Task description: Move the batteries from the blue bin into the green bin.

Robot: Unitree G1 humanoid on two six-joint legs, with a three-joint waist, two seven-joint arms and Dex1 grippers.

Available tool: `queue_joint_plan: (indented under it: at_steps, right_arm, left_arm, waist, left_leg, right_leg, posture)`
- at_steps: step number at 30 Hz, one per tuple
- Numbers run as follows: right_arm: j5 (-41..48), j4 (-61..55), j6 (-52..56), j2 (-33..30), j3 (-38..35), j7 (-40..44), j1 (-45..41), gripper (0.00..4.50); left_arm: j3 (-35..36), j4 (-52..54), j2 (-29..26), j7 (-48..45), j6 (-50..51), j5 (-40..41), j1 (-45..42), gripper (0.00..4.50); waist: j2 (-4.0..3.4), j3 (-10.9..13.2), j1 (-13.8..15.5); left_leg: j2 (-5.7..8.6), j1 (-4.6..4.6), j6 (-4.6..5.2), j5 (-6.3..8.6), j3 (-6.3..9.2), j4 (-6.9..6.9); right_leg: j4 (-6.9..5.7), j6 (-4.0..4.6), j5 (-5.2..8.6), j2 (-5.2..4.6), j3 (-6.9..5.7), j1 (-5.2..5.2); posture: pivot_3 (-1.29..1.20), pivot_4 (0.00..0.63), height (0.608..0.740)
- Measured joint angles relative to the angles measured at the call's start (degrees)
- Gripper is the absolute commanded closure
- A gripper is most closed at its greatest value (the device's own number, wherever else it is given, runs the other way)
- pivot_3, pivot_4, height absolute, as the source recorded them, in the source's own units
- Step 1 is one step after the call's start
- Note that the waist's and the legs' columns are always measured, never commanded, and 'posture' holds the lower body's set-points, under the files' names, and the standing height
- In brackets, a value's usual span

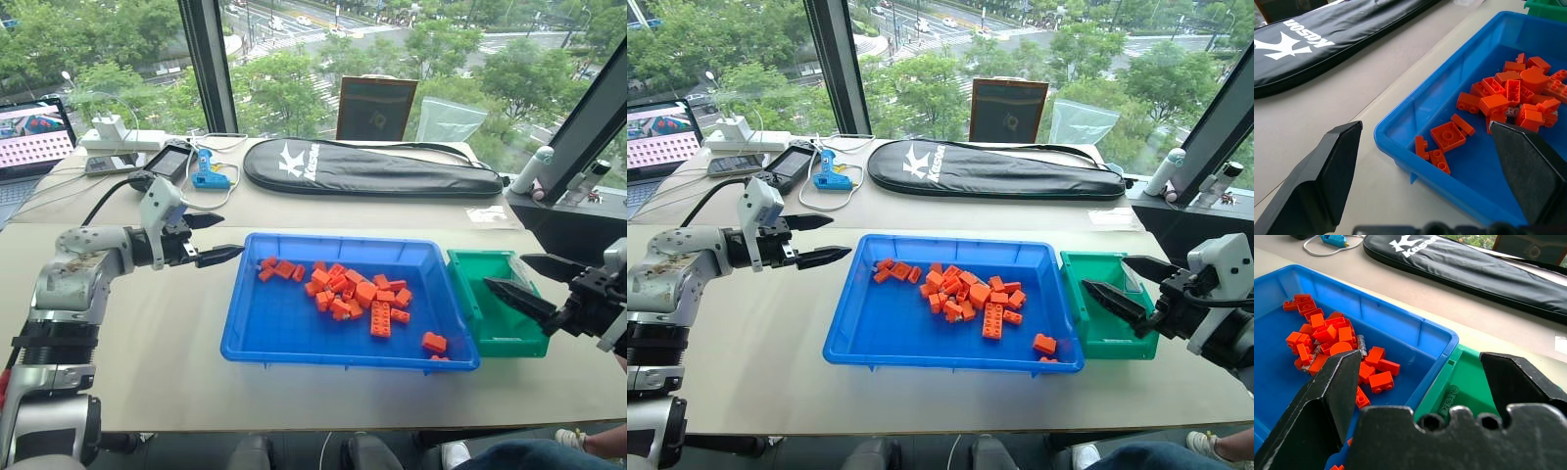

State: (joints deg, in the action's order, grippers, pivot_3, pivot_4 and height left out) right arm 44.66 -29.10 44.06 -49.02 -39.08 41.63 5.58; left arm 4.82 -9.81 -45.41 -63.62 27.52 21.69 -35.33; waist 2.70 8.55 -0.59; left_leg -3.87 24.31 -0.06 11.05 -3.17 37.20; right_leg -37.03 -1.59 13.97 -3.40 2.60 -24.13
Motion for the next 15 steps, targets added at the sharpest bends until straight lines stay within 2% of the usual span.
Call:
queue_joint_plan:
  at_steps: [2, 6, 10, 15]
  right_arm:
    - [0.0, -0.1, 0.1, -0.2, -0.1, 0.0, 0.1, 0.01]
    - [-0.3, -2.4, 2.8, -6.5, 0.5, -0.2, 0.1, 0.01]
    - [0.0, -7.6, 6.7, -11.6, 7.1, -3.5, -6.3, 0.01]
    - [4.1, -10.3, 14.3, -12.8, 18.8, -7.3, -15.3, 0.01]
  left_arm:
    - [-0.3, -0.3, 0.0, -0.6, 0.5, 0.1, -0.5, 0.0]
    - [-5.3, -2.4, -0.1, -6.3, 4.2, 0.2, -10.7, 0.0]
    - [-10.6, 1.8, 0.2, -11.6, 4.0, -0.3, -14.1, 0.0]
    - [-15.3, 1.7, 3.6, -11.0, 4.0, -3.1, -16.0, 0.0]
  waist:
    - [0.0, 0.0, 0.0]
    - [0.0, 0.1, 0.6]
    - [-0.06, 0.0, 0.1]
    - [-0.03, 0.1, -0.2]
  left_leg:
    - [0.0, 0.0, 0.0, 0.0, 0.0, 0.0]
    - [0.04, 0.11, 0.04, -0.03, 0.05, 0.21]
    - [0.04, 0.05, 0.05, -0.02, 0.01, 0.2]
    - [0.02, 0.17, 0.06, -0.03, 0.08, 0.23]
  right_leg:
    - [0.0, 0.0, 0.0, 0.0, 0.0, 0.0]
    - [-0.04, -0.02, 0.0, 0.01, -0.01, 0.01]
    - [-0.02, -0.02, 0.0, 0.01, 0.11, 0.04]
    - [-0.05, -0.01, -0.01, 0.07, 0.11, -0.06]
  posture:
    - [0.0, 0.15, 0.733]
    - [0.0, 0.15, 0.733]
    - [0.0, 0.15, 0.733]
    - [0.0, 0.15, 0.733]
